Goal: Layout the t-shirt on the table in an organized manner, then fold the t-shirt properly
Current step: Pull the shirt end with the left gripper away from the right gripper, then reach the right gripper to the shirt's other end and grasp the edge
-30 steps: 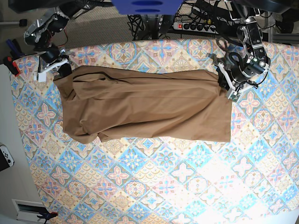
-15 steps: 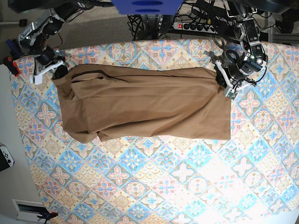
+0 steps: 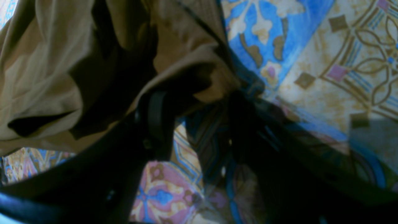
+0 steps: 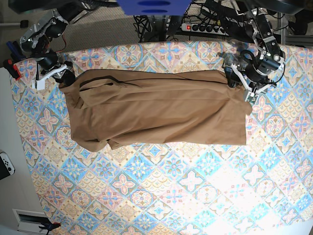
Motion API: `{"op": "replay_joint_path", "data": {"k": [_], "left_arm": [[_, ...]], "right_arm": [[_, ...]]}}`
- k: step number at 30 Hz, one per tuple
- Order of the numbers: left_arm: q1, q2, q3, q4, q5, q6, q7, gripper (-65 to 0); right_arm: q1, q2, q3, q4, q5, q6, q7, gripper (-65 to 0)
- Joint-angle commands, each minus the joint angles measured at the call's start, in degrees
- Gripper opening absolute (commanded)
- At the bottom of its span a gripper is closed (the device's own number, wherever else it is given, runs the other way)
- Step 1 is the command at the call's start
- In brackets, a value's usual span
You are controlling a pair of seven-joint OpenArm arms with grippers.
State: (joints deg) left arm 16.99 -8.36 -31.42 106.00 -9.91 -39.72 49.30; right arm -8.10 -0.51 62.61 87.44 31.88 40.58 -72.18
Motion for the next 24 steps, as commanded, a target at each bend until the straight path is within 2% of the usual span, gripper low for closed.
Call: {"op": "replay_joint_path", "data": {"k": [1, 3, 8, 11, 14, 17, 19, 24], "left_arm": [[-0.2, 0.0, -1.0, 1.1, -0.7, -0.3, -1.0, -22.1], [-0.2, 0.5, -1.9, 1.1, -0.8, -0.3, -1.0, -16.9], [-0.4, 0.8, -3.0, 1.2, -1.4, -0.3, -1.0, -16.2], [-0.9, 0.8, -5.0, 1.2, -5.3, -0.3, -1.0, -16.2], [-1.0, 0.4, -8.5, 1.2, -12.3, -0.3, -1.0, -16.2], [-0.7, -0.5, -9.1, 1.2, -17.5, -0.3, -1.0, -16.2], [-0.6, -1.6, -9.0, 1.2, -19.1, -0.3, -0.9, -16.2], [-1.0, -1.7, -8.7, 1.2, -20.0, -0.3, -0.9, -16.2]], "right_arm": [[0.0, 0.6, 0.1, 0.5, -2.1, -0.6, -0.2, -36.0], [0.0, 0.7, 0.1, 0.5, -2.1, -0.6, -0.2, -36.0], [0.0, 2.0, 0.3, 0.5, -2.1, -0.6, -0.2, -36.0], [0.0, 2.1, 0.3, 0.5, -2.1, -0.6, -0.2, -36.0], [0.0, 2.8, 0.3, 0.5, -2.1, -0.6, -0.2, -36.0], [-0.1, 2.8, 0.3, 0.9, -2.1, -0.6, -0.2, -36.1], [-0.1, 2.8, 0.8, 2.9, -2.1, -0.6, -0.2, -36.1], [0.1, 2.8, 4.5, 11.0, -2.1, -0.6, -0.1, -36.1]]}}
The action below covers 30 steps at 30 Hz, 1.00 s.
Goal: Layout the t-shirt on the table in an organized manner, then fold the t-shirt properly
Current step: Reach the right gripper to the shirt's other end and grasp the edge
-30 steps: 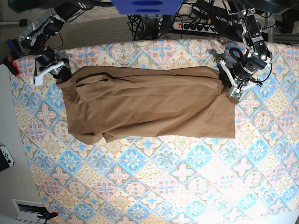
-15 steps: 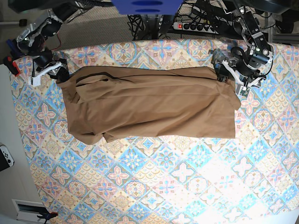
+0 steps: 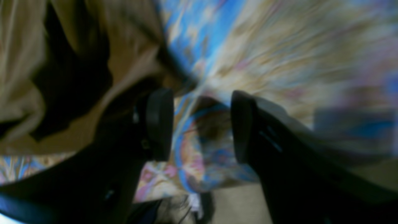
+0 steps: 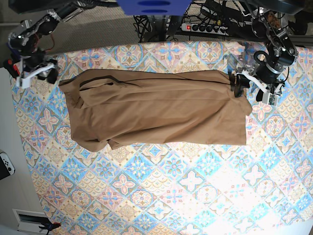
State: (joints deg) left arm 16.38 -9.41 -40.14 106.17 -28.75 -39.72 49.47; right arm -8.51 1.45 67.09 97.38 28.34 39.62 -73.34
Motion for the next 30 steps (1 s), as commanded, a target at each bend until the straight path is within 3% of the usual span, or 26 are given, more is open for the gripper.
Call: {"op": "replay_joint_path", "data": {"k": [1, 6, 9, 13, 18, 23, 30], "left_arm": [[-0.5, -0.7, 0.0, 1.0, -1.2, -0.3, -1.1, -16.2], [-3.0, -0.7, 0.1, 2.6, -0.7, -0.3, -1.1, -16.2], [-6.7, -0.7, 0.6, 3.0, -0.3, -0.3, -1.0, -16.2], [-14.0, -1.0, 4.2, 3.1, 6.9, -0.3, 7.5, -16.2], [-22.3, 1.1, 9.2, 3.1, 18.2, -0.3, 17.6, -16.2], [-25.8, 5.6, 9.4, 3.2, 26.6, -0.3, 17.8, -16.2], [-25.7, 5.7, 9.4, 3.2, 28.0, -0.3, 17.7, -16.2]], "right_arm": [[0.5, 0.9, 0.6, 2.4, 1.4, 0.4, 1.0, -36.1], [1.6, 4.9, -0.9, 6.7, 1.4, 0.4, 1.0, -36.1], [4.8, 8.6, -6.5, 6.6, 1.4, 0.4, 0.6, -36.1], [7.9, 12.0, -16.8, 6.6, 1.2, 0.4, 0.6, -36.1], [14.4, 12.4, -26.1, 6.1, -8.1, 0.4, 0.9, -36.1], [23.3, 12.4, -38.5, 5.3, -19.9, 0.4, 1.2, -36.1], [30.9, 12.4, -48.3, -11.6, -23.9, 0.4, 9.1, -36.1]]}}
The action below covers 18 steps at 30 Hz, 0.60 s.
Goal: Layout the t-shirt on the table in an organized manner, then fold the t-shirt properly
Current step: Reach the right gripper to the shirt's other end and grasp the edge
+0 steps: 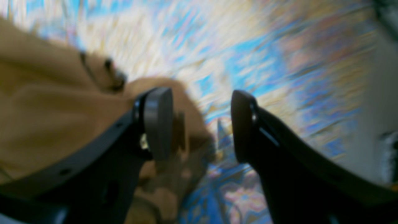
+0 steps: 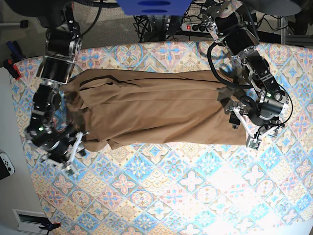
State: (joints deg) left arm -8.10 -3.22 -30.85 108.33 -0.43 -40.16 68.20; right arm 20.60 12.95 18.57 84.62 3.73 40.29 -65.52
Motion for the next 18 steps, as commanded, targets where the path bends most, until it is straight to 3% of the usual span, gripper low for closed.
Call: {"op": "replay_joint_path", "data": {"k": [1, 7, 18], "left_arm": [[-0.8, -0.6, 0.0, 1.1, -0.3, 0.2, -1.0, -16.2], [0.8, -1.8, 0.0, 1.1, -0.4, 0.2, -1.1, -16.2], [0.9, -1.7, -0.1, 1.1, -0.4, 0.2, -1.1, -16.2]], "right_arm": [[1.9, 0.9, -0.5, -1.6, -0.1, -0.3, 3.0, -36.1], [2.2, 0.9, -1.6, -11.6, -2.8, -0.3, 12.3, -36.1], [2.0, 0.9, -1.7, -21.6, -2.8, -0.3, 19.1, -36.1]]}}
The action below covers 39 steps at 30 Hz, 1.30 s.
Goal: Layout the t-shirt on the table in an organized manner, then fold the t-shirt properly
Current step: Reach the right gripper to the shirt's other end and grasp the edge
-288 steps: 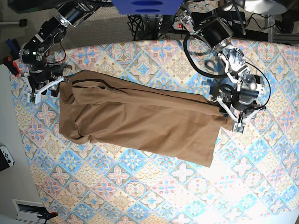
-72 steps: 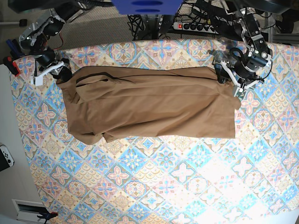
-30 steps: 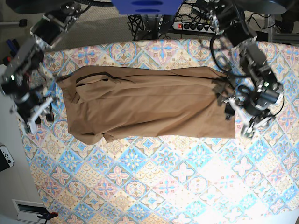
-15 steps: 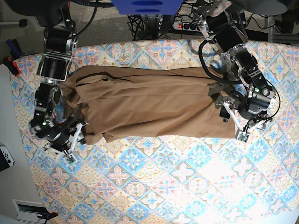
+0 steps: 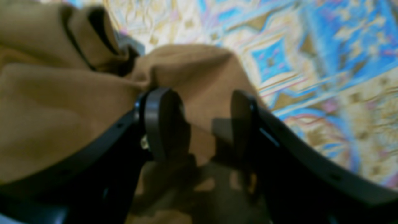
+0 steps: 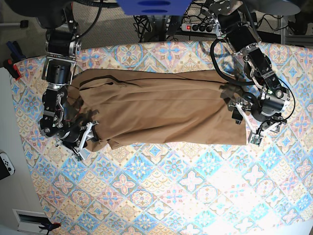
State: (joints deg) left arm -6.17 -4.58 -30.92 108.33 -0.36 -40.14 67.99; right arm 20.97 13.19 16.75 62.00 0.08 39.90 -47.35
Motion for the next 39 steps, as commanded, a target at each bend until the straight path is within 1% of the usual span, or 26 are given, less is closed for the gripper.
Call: {"op": "replay_joint_path", "data": {"k": [1, 6, 7, 8, 9, 11, 12, 13, 16, 20, 22, 27, 29, 34, 37, 39], "left_arm": [[-1.0, -0.2, 0.0, 1.1, -0.5, 0.1, -0.9, -16.2], [-1.0, -0.2, 0.0, 1.1, -0.5, 0.1, -0.9, -16.2], [-1.0, -0.2, 0.0, 1.1, -0.5, 0.1, -0.9, -16.2], [-1.0, -0.2, 0.0, 1.1, -0.5, 0.1, -0.9, -16.2], [-1.0, -0.2, 0.0, 1.1, -0.5, 0.1, -0.9, -16.2], [-1.0, -0.2, 0.0, 1.1, -0.4, 0.1, -0.9, -16.2], [-1.0, -0.2, 0.0, 1.1, -0.4, 0.1, -0.9, -16.2], [-1.0, -0.2, 0.0, 1.1, -0.4, 0.1, -0.9, -16.2], [-1.0, -0.2, 0.0, 1.0, -0.4, 0.1, -0.9, -16.2], [-1.0, -0.2, 0.0, 0.9, -0.4, 0.1, -0.9, -16.2], [-1.0, -0.1, 0.1, 0.9, -0.4, 0.1, -0.9, -16.2], [-1.0, -0.1, 0.1, 0.9, -0.4, 0.1, -0.9, -16.2], [-1.0, -0.1, 0.1, 0.9, -0.4, 0.1, -0.9, -16.2], [-1.0, -0.1, 0.1, 0.9, -0.4, 0.1, -0.9, -16.2], [-0.6, -0.1, 0.1, 0.9, -0.5, 0.1, -0.9, -16.2], [-0.6, -0.1, 0.1, 0.9, -0.6, 0.1, -0.9, -16.2]], "right_arm": [[1.6, 0.7, 0.1, 0.1, 0.8, 0.1, 1.5, -36.1], [1.6, 0.7, 0.1, -3.5, 0.8, 0.1, 3.3, -36.3], [1.5, 0.7, 0.0, -3.8, 0.8, 0.1, 3.5, -37.4], [1.5, 0.7, -0.6, -3.8, 0.8, 0.1, 3.5, -40.2], [1.5, 0.7, -1.9, -3.6, 0.8, 0.1, 3.5, -45.5], [1.0, 0.7, -4.4, -3.2, 0.8, 0.1, 3.1, -60.4], [0.0, 0.7, -5.1, -3.1, 0.8, 0.1, 3.0, -65.0], [-1.1, 0.5, -5.6, -2.0, 0.8, 0.1, 2.9, -65.0], [-3.8, 0.5, -4.6, 3.8, 0.8, 0.1, 0.1, -65.0], [-4.4, 0.5, -2.5, 15.7, 0.8, 0.1, -3.1, -65.0], [-6.3, 0.5, -0.5, 20.0, 0.8, 0.1, -5.1, -65.0], [-9.1, 0.5, 2.3, 28.8, 0.8, 0.1, -6.4, -65.0], [-10.7, 0.5, 2.6, 31.1, 0.8, 0.1, -6.4, -65.0], [-16.1, 0.2, 6.0, 35.3, 0.8, 0.1, -6.3, -65.0], [-18.1, -1.6, 7.5, 34.9, 0.8, 0.1, -5.9, -65.0], [-18.6, -2.2, 7.9, 34.6, 0.8, 0.1, -5.9, -65.0]]}}
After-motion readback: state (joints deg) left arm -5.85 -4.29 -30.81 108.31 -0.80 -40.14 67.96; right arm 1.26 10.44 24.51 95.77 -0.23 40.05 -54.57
